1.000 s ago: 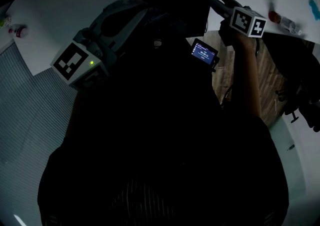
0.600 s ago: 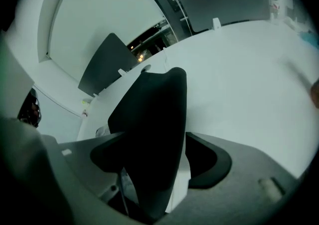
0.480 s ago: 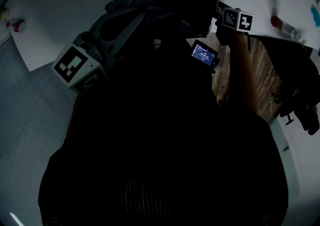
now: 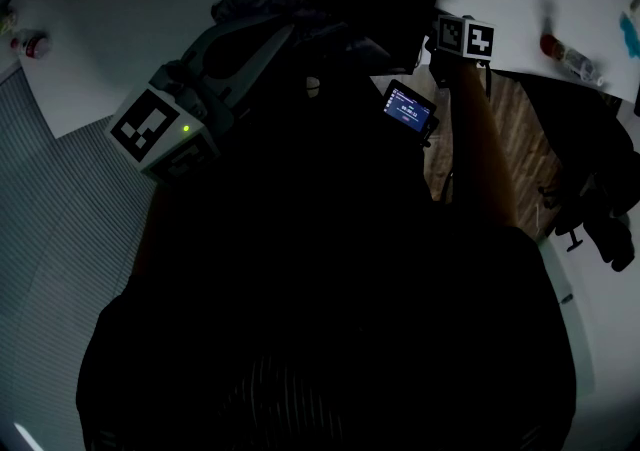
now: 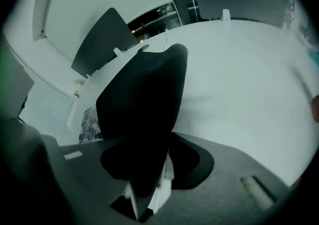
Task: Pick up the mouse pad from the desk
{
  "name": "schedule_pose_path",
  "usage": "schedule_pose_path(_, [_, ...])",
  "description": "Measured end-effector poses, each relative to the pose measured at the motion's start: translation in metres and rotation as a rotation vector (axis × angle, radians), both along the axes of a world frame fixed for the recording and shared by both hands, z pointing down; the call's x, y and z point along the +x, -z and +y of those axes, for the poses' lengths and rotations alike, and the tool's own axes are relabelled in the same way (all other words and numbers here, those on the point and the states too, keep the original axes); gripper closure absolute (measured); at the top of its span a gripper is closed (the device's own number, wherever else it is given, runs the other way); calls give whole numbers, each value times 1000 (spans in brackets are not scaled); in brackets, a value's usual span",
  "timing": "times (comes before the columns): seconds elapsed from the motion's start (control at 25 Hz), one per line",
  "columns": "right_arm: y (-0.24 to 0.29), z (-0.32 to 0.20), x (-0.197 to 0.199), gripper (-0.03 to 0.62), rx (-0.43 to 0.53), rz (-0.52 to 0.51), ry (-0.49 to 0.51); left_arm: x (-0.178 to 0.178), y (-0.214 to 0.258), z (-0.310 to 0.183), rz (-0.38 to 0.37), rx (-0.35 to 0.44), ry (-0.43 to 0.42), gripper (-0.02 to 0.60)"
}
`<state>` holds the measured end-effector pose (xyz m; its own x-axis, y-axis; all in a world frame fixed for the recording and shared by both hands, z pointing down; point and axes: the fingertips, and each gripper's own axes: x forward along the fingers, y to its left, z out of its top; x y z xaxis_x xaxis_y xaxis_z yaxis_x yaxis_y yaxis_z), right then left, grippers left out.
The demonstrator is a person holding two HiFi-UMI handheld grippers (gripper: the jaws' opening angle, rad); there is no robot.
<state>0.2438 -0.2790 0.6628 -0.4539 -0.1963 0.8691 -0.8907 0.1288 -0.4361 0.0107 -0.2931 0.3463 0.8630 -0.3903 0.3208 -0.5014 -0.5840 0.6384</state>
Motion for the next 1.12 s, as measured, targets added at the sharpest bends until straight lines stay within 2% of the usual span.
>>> schedule_pose_path(0.08, [1, -1, 2, 501, -1, 10, -14, -1, -1, 1, -3, 0, 2, 575])
schedule_pose_path(0.12, [3, -2, 2, 553, 6, 11, -18, -1, -1, 1, -4, 2, 2, 574])
schedule_pose_path(0.16, [6, -4, 1, 572, 16, 11, -14, -1, -1, 0, -4, 5, 1, 574])
schedule_pose_path(0.36, [25, -7, -12, 574, 60, 0, 34, 2, 4, -2, -2, 22, -6, 574])
schedule_pose_path(0.72, [73, -21, -29, 574, 142, -105, 34, 8, 16, -5, -3, 56, -21, 574])
schedule_pose_path(1.12, [193, -35, -76, 574, 334, -370, 64, 9, 43, 6, 6, 129, -16, 575])
